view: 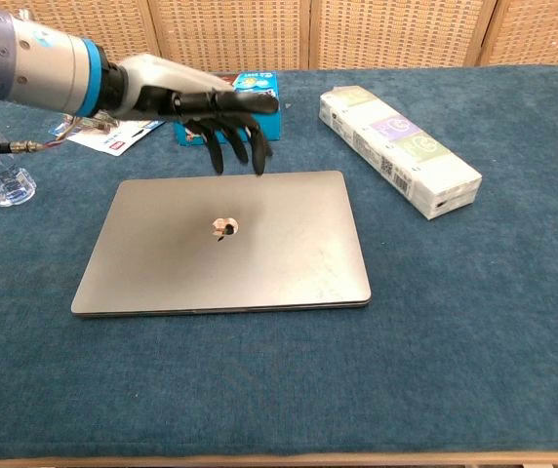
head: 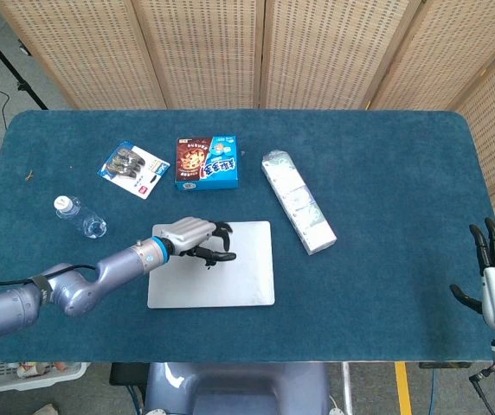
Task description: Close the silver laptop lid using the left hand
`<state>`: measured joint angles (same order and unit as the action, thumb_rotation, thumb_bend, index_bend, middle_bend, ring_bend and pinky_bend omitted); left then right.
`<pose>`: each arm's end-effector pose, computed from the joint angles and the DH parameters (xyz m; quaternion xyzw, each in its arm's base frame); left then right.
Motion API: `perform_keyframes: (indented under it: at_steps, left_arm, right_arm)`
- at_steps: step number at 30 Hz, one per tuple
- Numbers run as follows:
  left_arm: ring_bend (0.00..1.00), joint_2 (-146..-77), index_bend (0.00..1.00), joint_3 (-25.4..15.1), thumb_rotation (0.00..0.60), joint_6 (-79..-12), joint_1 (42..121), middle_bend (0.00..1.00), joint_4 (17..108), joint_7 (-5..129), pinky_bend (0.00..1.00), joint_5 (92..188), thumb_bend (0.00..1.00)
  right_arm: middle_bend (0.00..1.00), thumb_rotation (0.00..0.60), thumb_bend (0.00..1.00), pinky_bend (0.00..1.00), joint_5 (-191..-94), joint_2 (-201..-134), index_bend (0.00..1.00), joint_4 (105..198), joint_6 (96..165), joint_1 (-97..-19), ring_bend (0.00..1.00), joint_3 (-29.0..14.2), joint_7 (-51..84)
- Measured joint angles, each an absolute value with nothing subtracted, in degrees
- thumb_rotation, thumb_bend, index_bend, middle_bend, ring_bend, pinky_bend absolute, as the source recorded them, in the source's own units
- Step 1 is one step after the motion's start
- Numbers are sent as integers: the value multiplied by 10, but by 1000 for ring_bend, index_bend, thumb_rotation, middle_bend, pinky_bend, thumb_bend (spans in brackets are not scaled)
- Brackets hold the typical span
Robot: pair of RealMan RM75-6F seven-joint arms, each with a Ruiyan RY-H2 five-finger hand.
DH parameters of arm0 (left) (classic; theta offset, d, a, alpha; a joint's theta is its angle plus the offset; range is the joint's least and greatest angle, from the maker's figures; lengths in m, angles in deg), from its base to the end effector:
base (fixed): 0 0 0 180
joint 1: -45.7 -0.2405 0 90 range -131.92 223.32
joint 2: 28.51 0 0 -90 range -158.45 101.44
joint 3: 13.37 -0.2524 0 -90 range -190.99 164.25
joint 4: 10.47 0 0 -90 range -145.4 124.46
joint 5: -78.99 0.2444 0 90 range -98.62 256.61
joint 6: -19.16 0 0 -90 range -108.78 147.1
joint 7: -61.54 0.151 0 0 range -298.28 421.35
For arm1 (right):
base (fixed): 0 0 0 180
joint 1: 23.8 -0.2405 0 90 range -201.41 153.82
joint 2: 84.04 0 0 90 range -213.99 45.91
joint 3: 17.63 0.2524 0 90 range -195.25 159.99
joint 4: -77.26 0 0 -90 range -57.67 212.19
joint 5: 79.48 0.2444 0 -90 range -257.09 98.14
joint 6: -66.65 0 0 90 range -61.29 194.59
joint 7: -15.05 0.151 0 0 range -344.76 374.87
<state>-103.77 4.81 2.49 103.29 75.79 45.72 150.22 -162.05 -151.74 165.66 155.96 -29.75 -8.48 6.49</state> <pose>-0.0647 0.4001 -0.0288 -0.7962 -0.4917 -0.2938 0.1947 -0.3197 -0.2212 0.1440 0.5621 -0.3006 0.3898 0.6646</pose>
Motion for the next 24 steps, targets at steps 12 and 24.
perform_keyframes:
  at_steps: [12, 24]
  left_arm:
    - [0, -933, 0, 37, 413, -308, 862, 0, 852, 549, 0, 1580, 0]
    - [0, -889, 0, -57, 600, -574, 634, 0, 881, 586, 0, 1603, 0]
  right_arm:
    - [0, 600, 0, 0, -1638, -1513, 0, 1669, 1568, -295, 0, -90, 69]
    - [0, 600, 0, 0, -1650, -1510, 0, 1676, 1576, -293, 0, -94, 72]
